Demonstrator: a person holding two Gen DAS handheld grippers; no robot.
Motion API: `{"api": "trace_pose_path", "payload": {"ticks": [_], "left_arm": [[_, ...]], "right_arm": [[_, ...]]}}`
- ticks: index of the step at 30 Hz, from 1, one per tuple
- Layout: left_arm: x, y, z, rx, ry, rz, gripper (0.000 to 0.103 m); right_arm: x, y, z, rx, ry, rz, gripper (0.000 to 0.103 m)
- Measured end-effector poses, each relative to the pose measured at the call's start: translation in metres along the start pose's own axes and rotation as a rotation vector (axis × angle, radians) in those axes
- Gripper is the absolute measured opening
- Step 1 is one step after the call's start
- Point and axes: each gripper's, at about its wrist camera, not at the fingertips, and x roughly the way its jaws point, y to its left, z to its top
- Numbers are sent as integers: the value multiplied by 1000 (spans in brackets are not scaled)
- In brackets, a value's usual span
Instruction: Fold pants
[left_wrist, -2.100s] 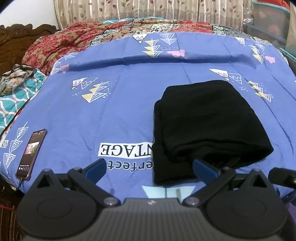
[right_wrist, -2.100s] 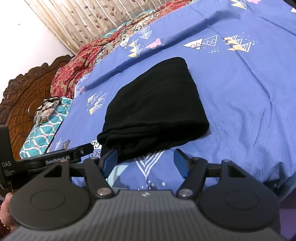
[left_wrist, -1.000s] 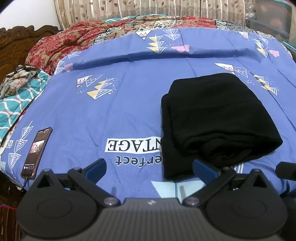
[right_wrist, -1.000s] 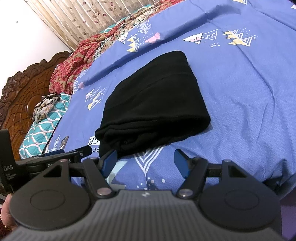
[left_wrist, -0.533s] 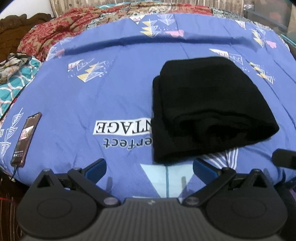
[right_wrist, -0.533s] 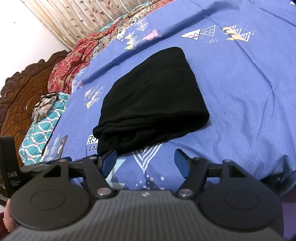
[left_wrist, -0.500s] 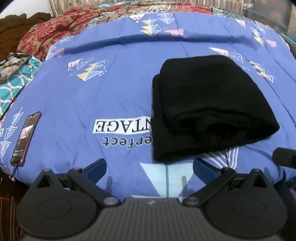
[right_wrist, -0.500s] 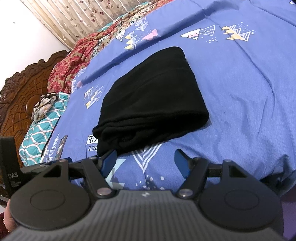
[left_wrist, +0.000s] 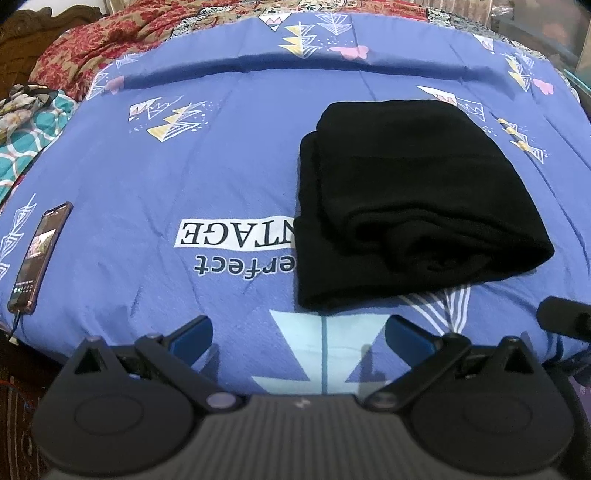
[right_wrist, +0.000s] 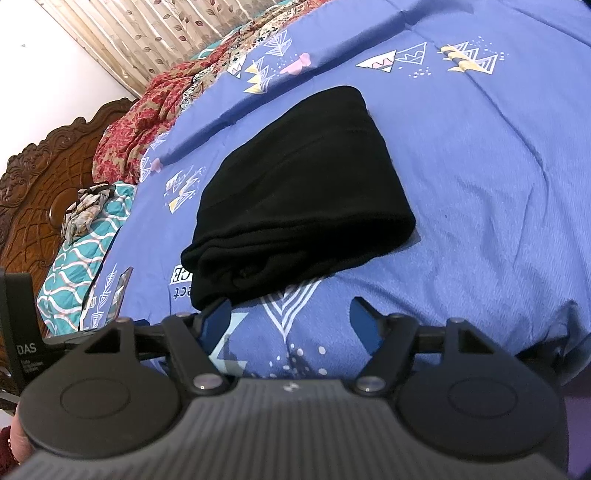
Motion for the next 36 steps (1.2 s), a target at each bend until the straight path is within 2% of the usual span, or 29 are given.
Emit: {"api": "trace_pose_path", "payload": {"ticks": [36], "left_arm": [[4, 0, -2, -13, 17, -17, 103]], "right_arm": [[2, 2, -5, 6, 8, -5, 74]]}}
